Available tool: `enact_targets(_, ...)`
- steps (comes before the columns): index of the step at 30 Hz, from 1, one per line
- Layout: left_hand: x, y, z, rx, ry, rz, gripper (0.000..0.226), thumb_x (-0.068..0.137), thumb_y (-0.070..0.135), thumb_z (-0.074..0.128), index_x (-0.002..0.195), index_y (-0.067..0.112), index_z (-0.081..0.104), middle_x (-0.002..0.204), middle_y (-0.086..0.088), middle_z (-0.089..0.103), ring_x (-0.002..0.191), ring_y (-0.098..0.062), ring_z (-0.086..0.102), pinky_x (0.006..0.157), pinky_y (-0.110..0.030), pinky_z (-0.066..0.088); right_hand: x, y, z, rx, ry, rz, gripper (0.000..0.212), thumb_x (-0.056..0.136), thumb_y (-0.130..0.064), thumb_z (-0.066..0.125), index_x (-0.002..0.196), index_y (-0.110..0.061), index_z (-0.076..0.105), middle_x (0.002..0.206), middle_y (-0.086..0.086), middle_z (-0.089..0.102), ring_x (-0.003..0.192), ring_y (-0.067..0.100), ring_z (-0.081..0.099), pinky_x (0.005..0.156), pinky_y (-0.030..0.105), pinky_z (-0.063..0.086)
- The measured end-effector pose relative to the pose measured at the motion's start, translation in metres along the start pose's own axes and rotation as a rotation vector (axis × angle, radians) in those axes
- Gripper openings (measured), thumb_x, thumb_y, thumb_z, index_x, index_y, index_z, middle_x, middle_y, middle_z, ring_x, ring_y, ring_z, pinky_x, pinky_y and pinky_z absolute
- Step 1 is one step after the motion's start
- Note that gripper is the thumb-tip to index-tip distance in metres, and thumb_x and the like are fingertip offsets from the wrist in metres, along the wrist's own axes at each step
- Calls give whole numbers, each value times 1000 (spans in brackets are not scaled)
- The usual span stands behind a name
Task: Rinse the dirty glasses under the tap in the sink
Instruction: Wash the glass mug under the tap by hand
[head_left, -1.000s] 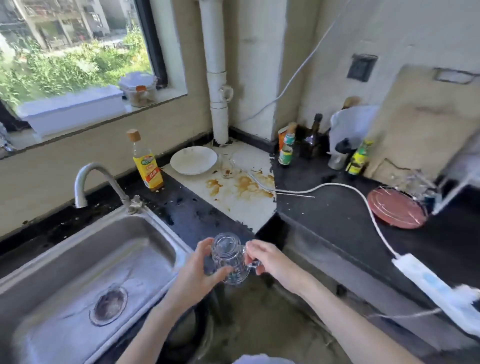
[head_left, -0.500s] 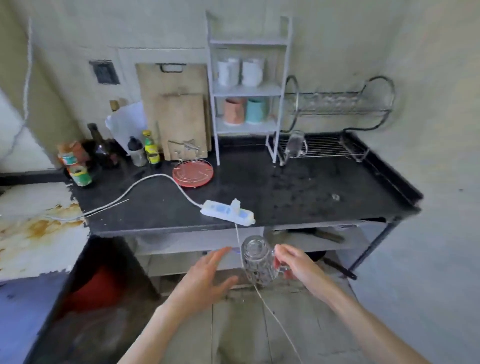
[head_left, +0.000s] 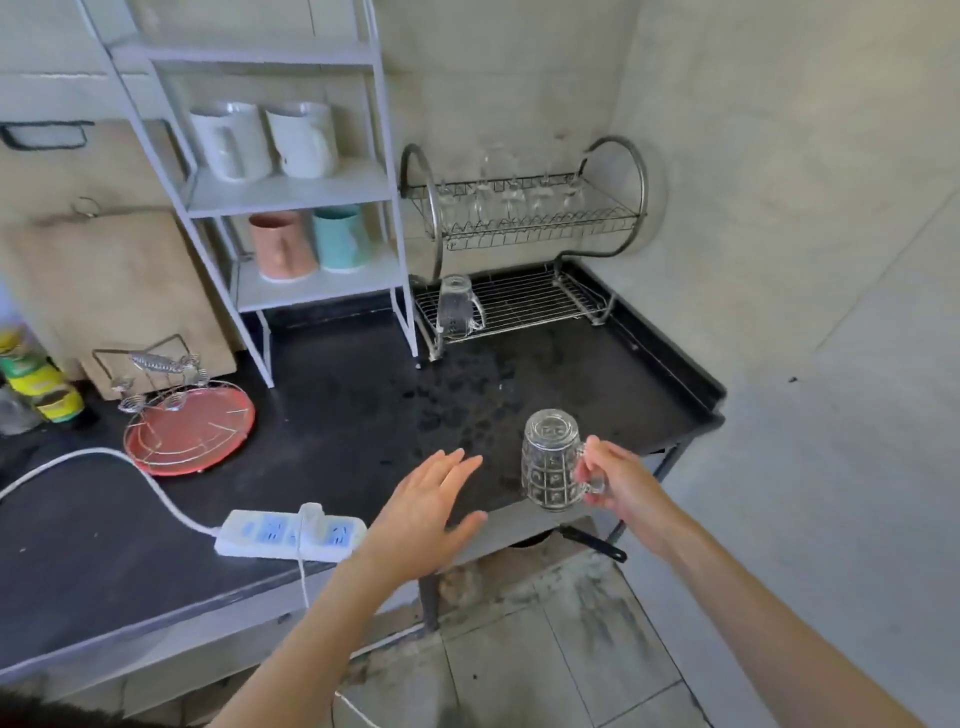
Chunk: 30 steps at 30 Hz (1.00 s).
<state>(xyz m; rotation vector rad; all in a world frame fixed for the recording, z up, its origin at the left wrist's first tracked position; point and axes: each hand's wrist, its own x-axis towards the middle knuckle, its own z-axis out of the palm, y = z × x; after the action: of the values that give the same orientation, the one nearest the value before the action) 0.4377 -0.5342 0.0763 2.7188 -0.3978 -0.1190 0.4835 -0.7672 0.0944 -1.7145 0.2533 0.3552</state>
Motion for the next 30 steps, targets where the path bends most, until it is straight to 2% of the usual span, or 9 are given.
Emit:
enact_targets(2, 31, -6, -3, 54, 17, 9, 72, 87, 62, 22, 148, 25, 17, 156, 1, 15, 145, -18, 8, 115, -29, 9, 28, -7, -4, 55, 11, 7, 36, 100, -33, 37, 73, -13, 49, 77, 4, 50, 79, 15, 48, 68, 27, 43)
enact_targets(4, 57, -11, -3, 81, 5, 8, 62, 95, 50, 36, 148, 23, 19, 157, -2, 14, 145, -21, 7, 116, -32, 9, 53, -13, -9, 148, 15, 53, 36, 100, -31, 37, 70, -14, 48, 76, 5, 52, 78, 16, 49, 68, 28, 44)
enact_targets(6, 81, -15, -2, 81, -3, 1, 59, 96, 42, 41, 148, 22, 20, 157, -4, 13, 145, -22, 6, 116, -34, 9, 77, -18, -15, 207, 23, 74, 37, 100, -29, 38, 67, -14, 46, 74, 5, 53, 78, 17, 50, 69, 30, 45)
enact_targets(13, 179, -45, -3, 129, -42, -165, 58, 99, 38, 36, 149, 26, 9, 158, -1, -1, 145, -21, -7, 118, -37, 5, 203, -60, -30, 263, -10, 86, 38, 100, -24, 38, 64, -14, 42, 70, 0, 53, 79, 14, 52, 71, 29, 45)
enact_targets(18, 249, -65, 1, 170, -46, -354, 63, 99, 35, 35, 149, 23, -1, 157, -5, -10, 144, -26, -11, 116, -41, 2, 304, -98, -25, 194, -96, 37, 33, 95, -12, 38, 63, -14, 41, 82, 2, 56, 81, 10, 53, 70, 27, 46)
enact_targets(21, 280, -73, 5, 179, -90, -454, 68, 99, 34, 36, 149, 20, -7, 156, -8, -15, 144, -29, -12, 116, -45, 1, 357, -111, -17, 173, -134, 64, 31, 94, -11, 38, 63, -14, 42, 85, 0, 57, 85, 9, 54, 71, 28, 46)
enact_targets(26, 308, -83, 13, 198, -149, -555, 74, 99, 34, 35, 139, 19, -26, 155, -4, -21, 143, -28, -15, 116, -44, -1, 415, -110, 3, 110, -197, 105, 30, 95, -13, 38, 65, -14, 42, 86, -2, 56, 91, 11, 53, 69, 28, 45)
enact_targets(30, 313, -86, 19, 202, -190, -613, 75, 99, 35, 35, 143, 18, -23, 154, -1, -25, 143, -27, -16, 116, -44, -1, 436, -102, 13, 80, -236, 118, 30, 95, -13, 38, 65, -14, 42, 86, -2, 56, 94, 13, 52, 68, 27, 45)
